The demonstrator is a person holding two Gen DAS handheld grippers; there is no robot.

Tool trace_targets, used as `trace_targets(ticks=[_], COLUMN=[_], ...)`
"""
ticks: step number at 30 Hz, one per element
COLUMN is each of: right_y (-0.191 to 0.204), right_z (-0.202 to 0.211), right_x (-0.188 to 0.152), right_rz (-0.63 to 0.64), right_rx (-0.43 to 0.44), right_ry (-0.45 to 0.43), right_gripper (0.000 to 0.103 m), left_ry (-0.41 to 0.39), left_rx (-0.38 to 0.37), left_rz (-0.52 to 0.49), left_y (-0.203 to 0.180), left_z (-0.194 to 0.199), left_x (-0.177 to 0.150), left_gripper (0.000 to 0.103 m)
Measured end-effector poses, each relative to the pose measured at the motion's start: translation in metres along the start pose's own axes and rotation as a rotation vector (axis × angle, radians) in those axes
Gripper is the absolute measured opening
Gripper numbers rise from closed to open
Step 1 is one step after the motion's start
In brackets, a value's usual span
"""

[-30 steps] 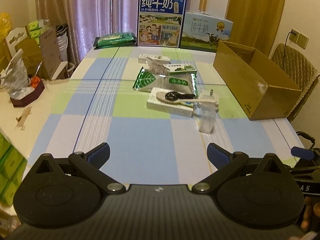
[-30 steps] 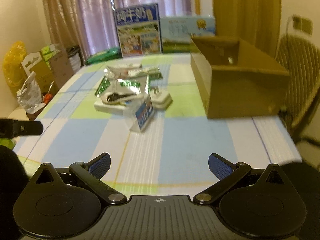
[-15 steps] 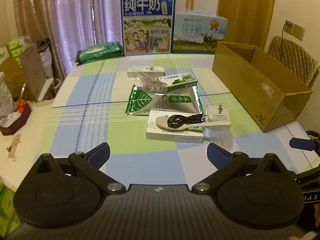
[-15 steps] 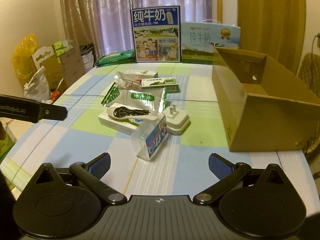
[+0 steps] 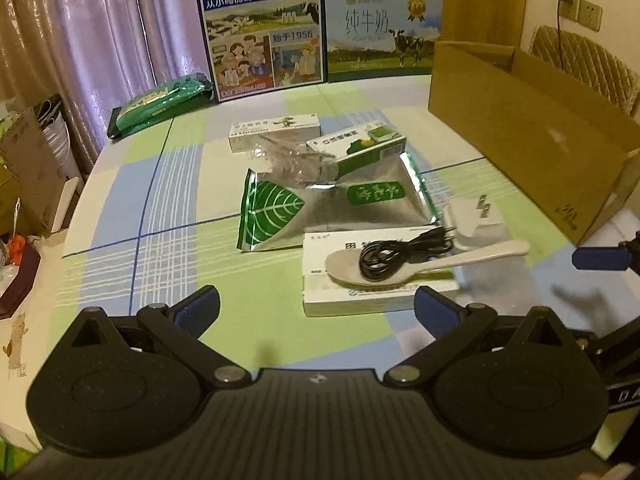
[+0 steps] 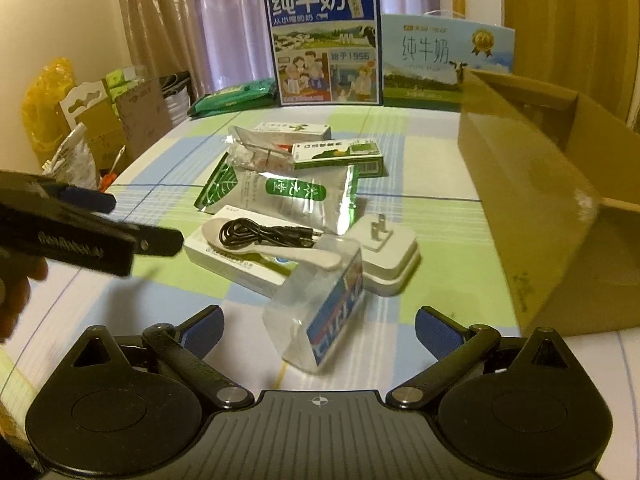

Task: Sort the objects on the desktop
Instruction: 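Grasp the clear plastic box with the right tool while the left tool grasps the white spoon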

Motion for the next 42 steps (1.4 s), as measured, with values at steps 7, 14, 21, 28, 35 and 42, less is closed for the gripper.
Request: trace_targets(ticks=[7, 14, 21, 28, 35, 42], right_y=[-0.006, -0.022, -0.032, -0.035, -0.040, -0.045], right_z=[-0.024, -0.015, -0.008, -0.007, -0.003, 0.007], right_x=[0.005, 0.006, 0.005, 0.004, 0.004, 0.001], right_rz=[-0.056, -0.128, -0.145, -0.164, -0.195, -0.223], right_rx=[-0.011, -0.011, -0.033, -0.030, -0.027, -0.028], right_ry=[0.030, 0.030, 0.029, 0.035, 0.041, 0.048], right_gripper=[0.070, 0.034, 0.028, 0.028, 0.028, 0.028], left_ry=[0.011, 0.015, 0.018, 0.008, 0.031, 0.063], left_rx=[-0.080, -0.106, -0.118, -0.237, -0.335, -0.363], left_rz=[-0.033, -0.164, -0.355, -0.435, -0.425, -0.443], left_y=[-0.006, -0.024, -0.031, -0.029, -0.026, -0.035], left_z=[-0.014, -0.028, -0.050, -0.065, -0.074, -0.050], left_x=[0.002, 0.005, 0.009, 0.013, 0.012, 0.003], left_gripper=[0.101, 0.101, 0.091, 0.089, 0.073, 0.042])
Point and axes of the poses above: each gripper's, at about its wrist camera, not at the fingertips, and z roughly against the way its jaws point, y to its left, x to its top, the point moved 2 cm from there along -z, roughly the way its jaws point, and after that the axes turned 1 degree about z, right-handed, at the moved point
